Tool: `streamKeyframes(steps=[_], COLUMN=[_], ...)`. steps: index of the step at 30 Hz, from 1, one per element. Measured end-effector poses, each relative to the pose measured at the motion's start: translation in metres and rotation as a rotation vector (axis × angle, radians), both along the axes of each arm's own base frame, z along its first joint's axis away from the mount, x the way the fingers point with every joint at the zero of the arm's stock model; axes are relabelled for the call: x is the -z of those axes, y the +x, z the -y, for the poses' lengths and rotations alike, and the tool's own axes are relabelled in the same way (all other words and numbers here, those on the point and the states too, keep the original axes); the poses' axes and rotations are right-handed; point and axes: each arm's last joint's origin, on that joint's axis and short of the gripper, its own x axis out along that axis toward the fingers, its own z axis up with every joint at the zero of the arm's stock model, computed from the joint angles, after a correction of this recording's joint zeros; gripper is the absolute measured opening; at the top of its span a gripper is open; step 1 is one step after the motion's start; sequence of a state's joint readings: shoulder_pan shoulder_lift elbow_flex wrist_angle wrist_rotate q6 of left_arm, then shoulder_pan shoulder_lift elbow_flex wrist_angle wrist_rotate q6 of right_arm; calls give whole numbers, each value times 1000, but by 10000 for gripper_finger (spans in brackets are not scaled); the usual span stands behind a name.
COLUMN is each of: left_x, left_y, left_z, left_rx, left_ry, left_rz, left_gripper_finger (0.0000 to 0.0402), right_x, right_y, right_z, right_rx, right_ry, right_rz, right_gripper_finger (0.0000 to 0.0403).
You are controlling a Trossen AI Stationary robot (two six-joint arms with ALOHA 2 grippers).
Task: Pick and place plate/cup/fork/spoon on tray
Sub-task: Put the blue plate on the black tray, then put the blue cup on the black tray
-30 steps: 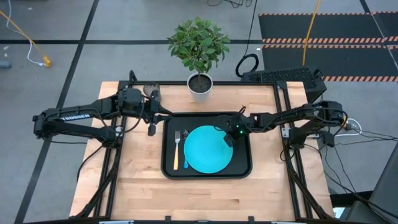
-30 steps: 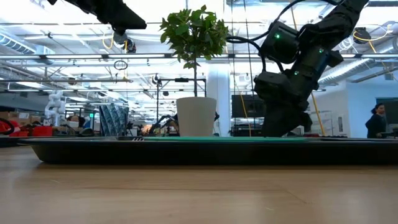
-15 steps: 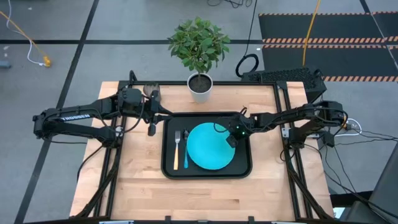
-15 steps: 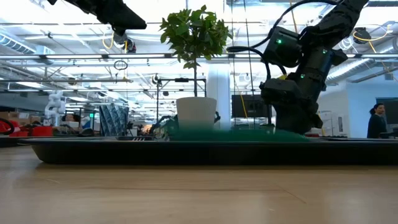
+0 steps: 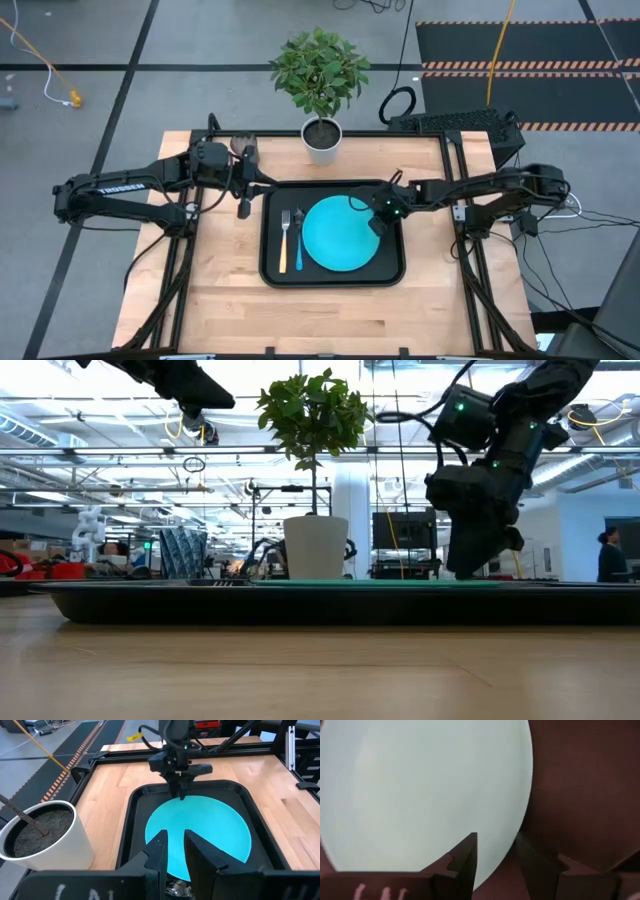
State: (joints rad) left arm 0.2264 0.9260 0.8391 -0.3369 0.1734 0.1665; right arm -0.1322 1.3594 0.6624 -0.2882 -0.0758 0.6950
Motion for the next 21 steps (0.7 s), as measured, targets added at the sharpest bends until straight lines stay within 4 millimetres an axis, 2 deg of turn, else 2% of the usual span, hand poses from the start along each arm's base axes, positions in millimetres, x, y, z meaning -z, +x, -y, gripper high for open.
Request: streamKeyframes(steps=[8,11,16,21], left_x=[1,4,17,30], left_y=[0,-2,-3,-2], left_z=[0,-2,-9,-25], left_rx=[2,-50,-285,-523], left_ry=[14,52,70,51], left_rz=[-9,-57,-189,-286], left_gripper_finger=[67,67,67,67], right_x=[-3,-5,-18,-45], right_y=[1,1,0,-2], right_z=[-12,-12,-6,9], right_rx=[-47,-48,-51,-46], right_ry=[5,2,-46,-213], right_rz=[19,32,118,296], right_gripper_finger=[130,130,130,130])
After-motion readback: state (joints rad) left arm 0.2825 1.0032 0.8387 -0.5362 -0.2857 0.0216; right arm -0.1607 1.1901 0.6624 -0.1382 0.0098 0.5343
